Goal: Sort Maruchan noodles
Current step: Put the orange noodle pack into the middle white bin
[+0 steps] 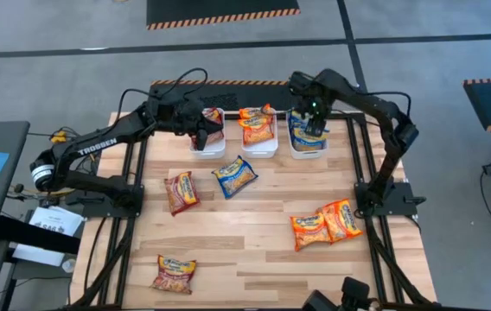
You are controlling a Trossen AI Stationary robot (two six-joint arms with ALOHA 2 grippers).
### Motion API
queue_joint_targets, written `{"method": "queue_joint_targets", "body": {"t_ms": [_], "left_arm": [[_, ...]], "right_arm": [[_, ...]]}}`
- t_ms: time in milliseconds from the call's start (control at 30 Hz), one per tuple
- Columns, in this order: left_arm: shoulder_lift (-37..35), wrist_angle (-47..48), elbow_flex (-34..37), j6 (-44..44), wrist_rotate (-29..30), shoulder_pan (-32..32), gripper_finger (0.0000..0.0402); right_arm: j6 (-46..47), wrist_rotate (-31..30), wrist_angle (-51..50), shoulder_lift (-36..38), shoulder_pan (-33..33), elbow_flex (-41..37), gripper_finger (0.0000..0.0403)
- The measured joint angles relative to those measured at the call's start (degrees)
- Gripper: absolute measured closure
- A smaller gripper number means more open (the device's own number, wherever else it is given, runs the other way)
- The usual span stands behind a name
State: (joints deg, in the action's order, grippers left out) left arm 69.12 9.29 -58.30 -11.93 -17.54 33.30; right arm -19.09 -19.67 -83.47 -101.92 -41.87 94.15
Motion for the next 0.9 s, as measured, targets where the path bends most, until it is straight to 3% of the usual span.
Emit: {"method": "queue_joint_targets", "body": {"t_ms": [200,400,600,900], "left_arm": [[0.0,1.13,0.0,-0.89,0.24,1.79,0.0322],[0.0,-0.24,0.0,-5.6,2.94,2.16,0.0278],[0.0,-0.2,0.0,-8.79,-8.3,2.12,0.0274],[-3.13,1.06,0.0,-11.93,-22.53,2.04,0.0274]], "right_arm": [[4.3,1.95,-6.77,0.11,0.01,9.01,0.0171],[8.63,15.98,-6.63,4.08,0.81,11.21,0.0171],[20.92,25.71,-6.63,9.31,4.41,11.19,0.0171],[38.52,26.7,-6.39,16.92,18.41,5.18,0.0171]]}}
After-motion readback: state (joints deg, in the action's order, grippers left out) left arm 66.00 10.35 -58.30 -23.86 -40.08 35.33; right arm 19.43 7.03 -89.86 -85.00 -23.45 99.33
